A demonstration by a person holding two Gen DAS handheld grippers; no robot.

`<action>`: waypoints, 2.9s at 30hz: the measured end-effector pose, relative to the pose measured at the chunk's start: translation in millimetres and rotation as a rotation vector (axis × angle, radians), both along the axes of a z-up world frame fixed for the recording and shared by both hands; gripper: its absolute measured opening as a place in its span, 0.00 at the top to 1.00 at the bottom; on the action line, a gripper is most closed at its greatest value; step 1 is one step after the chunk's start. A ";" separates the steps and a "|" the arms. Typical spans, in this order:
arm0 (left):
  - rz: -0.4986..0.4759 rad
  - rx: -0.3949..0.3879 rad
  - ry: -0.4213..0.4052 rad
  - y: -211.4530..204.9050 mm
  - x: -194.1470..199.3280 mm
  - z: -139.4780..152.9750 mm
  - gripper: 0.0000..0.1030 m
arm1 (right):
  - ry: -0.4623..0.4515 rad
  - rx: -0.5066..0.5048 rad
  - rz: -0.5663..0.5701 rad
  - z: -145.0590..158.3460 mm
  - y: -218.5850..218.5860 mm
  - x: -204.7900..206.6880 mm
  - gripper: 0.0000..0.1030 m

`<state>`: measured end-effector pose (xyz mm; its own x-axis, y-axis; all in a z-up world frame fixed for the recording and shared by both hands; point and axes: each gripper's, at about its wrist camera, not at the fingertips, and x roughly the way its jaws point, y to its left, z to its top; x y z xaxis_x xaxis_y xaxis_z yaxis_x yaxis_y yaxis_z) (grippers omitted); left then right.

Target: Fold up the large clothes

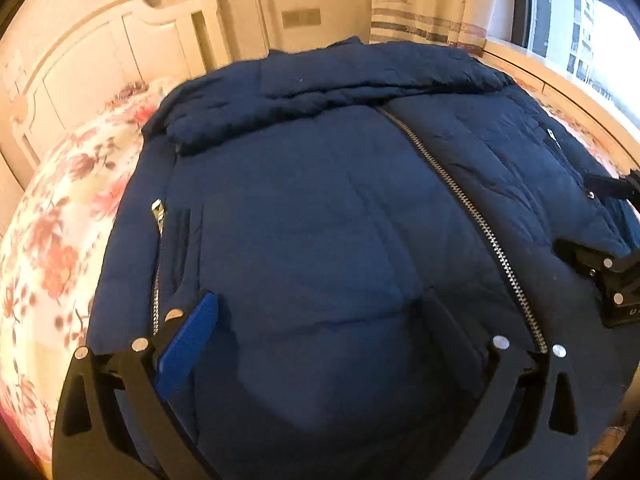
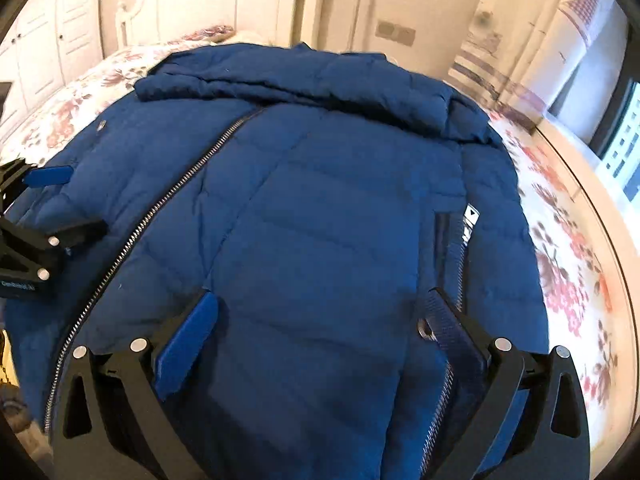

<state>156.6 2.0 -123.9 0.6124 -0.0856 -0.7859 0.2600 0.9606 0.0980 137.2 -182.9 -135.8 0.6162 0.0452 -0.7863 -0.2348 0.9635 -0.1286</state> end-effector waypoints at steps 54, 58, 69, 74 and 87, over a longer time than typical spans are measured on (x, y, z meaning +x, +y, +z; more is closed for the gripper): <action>0.086 -0.069 -0.087 78.7 -101.1 -8.5 0.02 | -0.077 0.113 0.003 -6.4 -31.5 -88.7 0.04; 0.104 -0.129 -0.112 92.2 -113.3 0.6 0.02 | -0.128 0.095 -0.080 9.2 -57.4 -99.1 0.04; 0.179 -0.239 -0.088 143.2 -125.4 -5.3 0.02 | -0.081 0.266 -0.212 -15.4 -133.5 -125.9 0.04; 0.129 -0.165 -0.105 119.1 -127.6 -8.7 0.03 | -0.093 0.217 -0.160 -18.6 -113.9 -126.7 0.04; 0.022 -0.110 -0.177 99.7 -132.4 -0.3 0.77 | -0.182 0.186 -0.093 -5.8 -93.6 -129.9 0.73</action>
<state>24.2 101.7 -124.2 0.7427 -0.1499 -0.6527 0.2270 0.9733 0.0349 7.3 -276.5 -141.6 0.7549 0.1148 -0.6457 -0.1332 0.9909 0.0205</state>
